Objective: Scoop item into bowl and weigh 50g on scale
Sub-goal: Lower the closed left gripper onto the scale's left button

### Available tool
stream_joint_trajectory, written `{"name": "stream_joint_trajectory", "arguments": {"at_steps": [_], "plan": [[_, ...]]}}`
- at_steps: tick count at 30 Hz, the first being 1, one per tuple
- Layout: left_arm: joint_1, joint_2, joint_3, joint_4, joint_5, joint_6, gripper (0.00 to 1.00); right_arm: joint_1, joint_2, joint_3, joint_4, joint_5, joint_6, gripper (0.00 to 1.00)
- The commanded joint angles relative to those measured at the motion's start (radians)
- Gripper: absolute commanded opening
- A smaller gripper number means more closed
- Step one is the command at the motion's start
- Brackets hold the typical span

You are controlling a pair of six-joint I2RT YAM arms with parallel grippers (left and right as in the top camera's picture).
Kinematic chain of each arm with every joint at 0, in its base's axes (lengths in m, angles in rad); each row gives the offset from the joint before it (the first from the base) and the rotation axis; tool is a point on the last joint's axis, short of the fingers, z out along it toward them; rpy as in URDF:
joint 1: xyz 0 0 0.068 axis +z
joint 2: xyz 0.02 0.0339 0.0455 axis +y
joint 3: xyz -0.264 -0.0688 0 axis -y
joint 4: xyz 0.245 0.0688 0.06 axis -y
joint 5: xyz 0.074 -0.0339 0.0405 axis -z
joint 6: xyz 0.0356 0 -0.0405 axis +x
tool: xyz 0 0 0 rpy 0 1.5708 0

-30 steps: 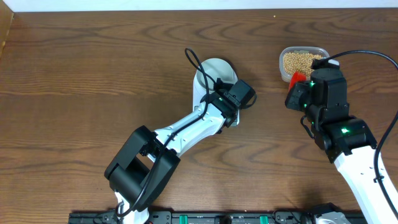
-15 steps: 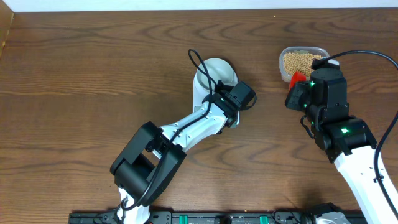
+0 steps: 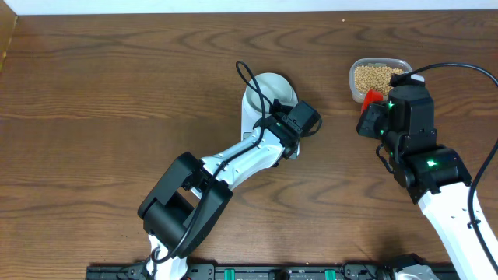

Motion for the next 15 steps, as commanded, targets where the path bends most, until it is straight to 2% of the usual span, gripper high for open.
{"name": "stream_joint_trajectory", "arguments": {"at_steps": [1,15], "plan": [[-0.001,0.007,-0.006,0.007,-0.021,0.023,0.07,-0.008,0.002,0.011,0.003,0.019,0.011,0.01],[-0.001,0.007,-0.006,0.01,-0.055,0.023,0.07,-0.008,0.002,0.011,-0.001,0.019,0.011,0.01]]}}
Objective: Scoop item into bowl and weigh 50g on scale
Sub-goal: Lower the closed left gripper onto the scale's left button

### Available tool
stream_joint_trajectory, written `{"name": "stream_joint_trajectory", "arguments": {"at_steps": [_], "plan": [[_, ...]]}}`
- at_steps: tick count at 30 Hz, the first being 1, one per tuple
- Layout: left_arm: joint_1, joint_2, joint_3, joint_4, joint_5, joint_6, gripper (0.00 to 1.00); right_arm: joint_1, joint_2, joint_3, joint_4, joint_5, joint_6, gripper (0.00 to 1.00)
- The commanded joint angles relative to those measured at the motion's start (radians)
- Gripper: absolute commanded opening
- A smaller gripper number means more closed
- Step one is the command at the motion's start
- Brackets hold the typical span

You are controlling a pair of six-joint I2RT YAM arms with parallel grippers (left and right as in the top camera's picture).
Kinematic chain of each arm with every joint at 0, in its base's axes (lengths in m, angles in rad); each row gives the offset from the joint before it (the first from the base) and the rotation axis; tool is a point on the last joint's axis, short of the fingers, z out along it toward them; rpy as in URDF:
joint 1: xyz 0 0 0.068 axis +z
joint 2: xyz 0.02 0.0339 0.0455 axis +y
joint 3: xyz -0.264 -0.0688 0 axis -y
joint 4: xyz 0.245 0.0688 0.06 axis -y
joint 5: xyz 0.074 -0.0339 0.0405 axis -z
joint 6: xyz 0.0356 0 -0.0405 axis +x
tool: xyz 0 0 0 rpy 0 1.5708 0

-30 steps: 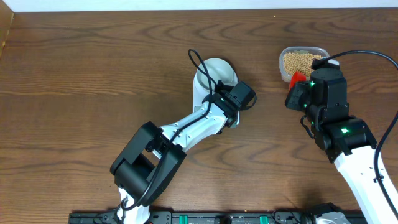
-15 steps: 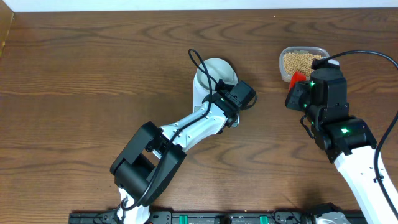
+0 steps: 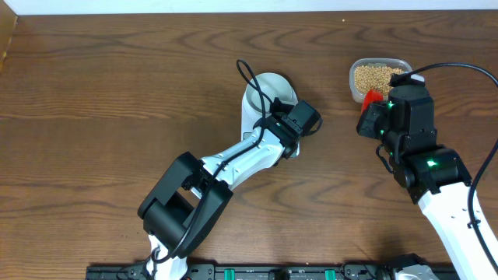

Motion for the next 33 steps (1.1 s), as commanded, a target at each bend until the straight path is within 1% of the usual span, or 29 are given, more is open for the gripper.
{"name": "stream_joint_trajectory", "arguments": {"at_steps": [1,9,33], "plan": [[-0.002,0.007,-0.006,-0.003,-0.028,0.006,0.07,-0.008,0.002,0.011,0.0,0.019,0.011,0.01],[-0.007,0.007,-0.006,-0.022,-0.028,0.011,0.07,-0.008,0.002,0.011,0.002,0.019,0.011,0.01],[-0.013,0.021,-0.006,-0.01,-0.027,0.014,0.07,-0.008,0.002,0.011,0.002,0.019,0.011,0.01]]}}
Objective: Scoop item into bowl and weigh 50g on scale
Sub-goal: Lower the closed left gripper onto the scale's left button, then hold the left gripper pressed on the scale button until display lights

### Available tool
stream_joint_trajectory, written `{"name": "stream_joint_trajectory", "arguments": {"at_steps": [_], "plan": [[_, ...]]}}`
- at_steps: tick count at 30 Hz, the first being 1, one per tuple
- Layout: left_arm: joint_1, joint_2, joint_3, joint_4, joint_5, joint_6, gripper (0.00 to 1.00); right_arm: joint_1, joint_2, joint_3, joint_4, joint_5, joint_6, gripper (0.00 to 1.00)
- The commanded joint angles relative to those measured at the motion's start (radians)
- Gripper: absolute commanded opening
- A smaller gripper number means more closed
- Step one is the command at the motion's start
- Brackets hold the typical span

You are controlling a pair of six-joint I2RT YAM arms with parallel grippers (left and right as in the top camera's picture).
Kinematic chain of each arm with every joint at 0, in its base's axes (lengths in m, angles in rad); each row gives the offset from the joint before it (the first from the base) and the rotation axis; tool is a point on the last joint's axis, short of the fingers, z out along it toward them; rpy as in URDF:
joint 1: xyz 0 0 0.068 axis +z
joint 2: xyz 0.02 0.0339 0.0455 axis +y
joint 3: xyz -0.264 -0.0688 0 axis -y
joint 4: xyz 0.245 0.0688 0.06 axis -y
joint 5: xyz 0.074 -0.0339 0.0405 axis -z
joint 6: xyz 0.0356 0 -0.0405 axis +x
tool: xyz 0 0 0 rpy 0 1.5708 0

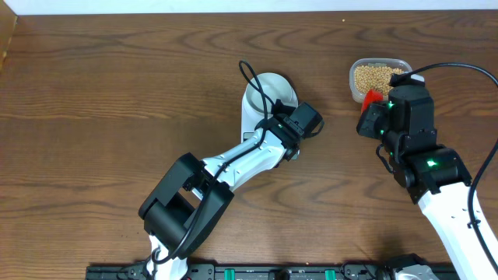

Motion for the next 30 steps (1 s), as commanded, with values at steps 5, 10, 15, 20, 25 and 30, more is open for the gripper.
{"name": "stream_joint_trajectory", "arguments": {"at_steps": [5,10,15,20,25,30], "plan": [[-0.001,0.024,-0.006,0.001,-0.024,0.013,0.07,-0.008,0.002,0.011,0.002,0.019,0.011,0.01],[-0.001,0.029,-0.006,0.0,-0.024,0.013,0.07,-0.008,0.002,0.011,0.003,0.019,0.012,0.01],[0.0,0.041,-0.006,0.0,-0.025,0.036,0.07,-0.008,0.002,0.011,0.002,0.019,0.012,0.01],[0.0,0.041,-0.006,0.001,-0.025,0.035,0.07,-0.008,0.002,0.011,0.002,0.019,0.012,0.01],[0.0,0.041,-0.006,0.0,-0.025,0.036,0.07,-0.008,0.002,0.011,0.002,0.019,0.012,0.01],[0.008,0.046,-0.006,-0.002,-0.024,0.044,0.07,-0.008,0.002,0.011,0.002,0.018,0.023,0.01]]}}
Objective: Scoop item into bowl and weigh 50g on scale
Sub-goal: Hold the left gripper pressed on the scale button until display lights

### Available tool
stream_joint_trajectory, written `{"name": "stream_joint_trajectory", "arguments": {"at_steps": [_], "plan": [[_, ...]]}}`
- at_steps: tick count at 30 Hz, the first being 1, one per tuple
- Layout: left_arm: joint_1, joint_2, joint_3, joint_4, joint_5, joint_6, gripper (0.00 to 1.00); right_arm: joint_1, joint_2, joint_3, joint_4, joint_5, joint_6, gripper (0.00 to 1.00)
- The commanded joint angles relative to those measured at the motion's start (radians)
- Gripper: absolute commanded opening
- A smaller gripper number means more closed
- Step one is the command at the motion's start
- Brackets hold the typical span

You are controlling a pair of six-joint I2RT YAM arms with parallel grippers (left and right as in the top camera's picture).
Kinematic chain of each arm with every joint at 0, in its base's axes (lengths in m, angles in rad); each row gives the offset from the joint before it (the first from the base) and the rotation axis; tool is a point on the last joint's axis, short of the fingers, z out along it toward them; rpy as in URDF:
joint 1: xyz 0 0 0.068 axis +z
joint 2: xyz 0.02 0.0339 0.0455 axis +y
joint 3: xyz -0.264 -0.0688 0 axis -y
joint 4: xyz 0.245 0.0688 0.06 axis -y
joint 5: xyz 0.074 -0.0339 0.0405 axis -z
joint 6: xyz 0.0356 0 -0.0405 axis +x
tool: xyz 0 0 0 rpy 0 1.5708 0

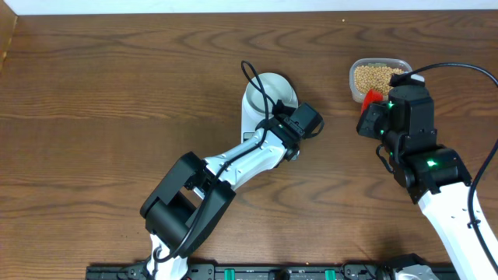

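A white bowl point(268, 88) sits on a white scale point(250, 123) at the table's middle. My left gripper point(299, 128) hangs over the scale's right edge, just below the bowl; its own wrist body covers the fingers. At the back right, a clear tub of tan grains point(377, 77) stands on the table. A red scoop point(366, 103) pokes out from under my right gripper point(374, 110), just in front of the tub. The right gripper seems shut on the scoop, though its fingers are mostly hidden.
The brown wooden table point(117, 93) spreads wide to the left. A black cable point(250, 78) loops from the left wrist across the bowl's rim. Black base rails point(272, 273) run along the front edge.
The left wrist has shifted very slightly beside the scale. The right arm, the scoop, the bowl and the tub are where they were.
At each earlier moment the left gripper hovered at the scale's right edge below the bowl, and the right gripper held the red scoop in front of the grain tub. Only tiny shifts of the left wrist show.
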Motion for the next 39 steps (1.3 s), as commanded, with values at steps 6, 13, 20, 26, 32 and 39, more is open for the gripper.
{"name": "stream_joint_trajectory", "arguments": {"at_steps": [6,13,20,26,32,39], "plan": [[0.045,0.042,-0.006,-0.019,0.027,0.051,0.07,-0.008,0.002,0.011,0.001,0.019,0.022,0.01],[0.027,0.042,-0.006,-0.009,0.029,0.074,0.07,-0.008,0.002,0.011,0.006,0.019,0.032,0.01],[0.01,0.042,-0.006,-0.004,0.028,0.103,0.07,-0.008,0.002,0.011,0.004,0.019,0.032,0.01],[0.01,0.042,-0.006,-0.005,0.028,0.103,0.07,-0.008,0.002,0.011,0.003,0.019,0.032,0.01],[0.01,0.042,-0.006,-0.005,0.028,0.103,0.07,-0.008,0.002,0.011,0.003,0.019,0.032,0.01],[0.01,0.042,-0.006,-0.005,0.028,0.103,0.07,-0.008,0.002,0.011,0.003,0.019,0.032,0.01]]}}
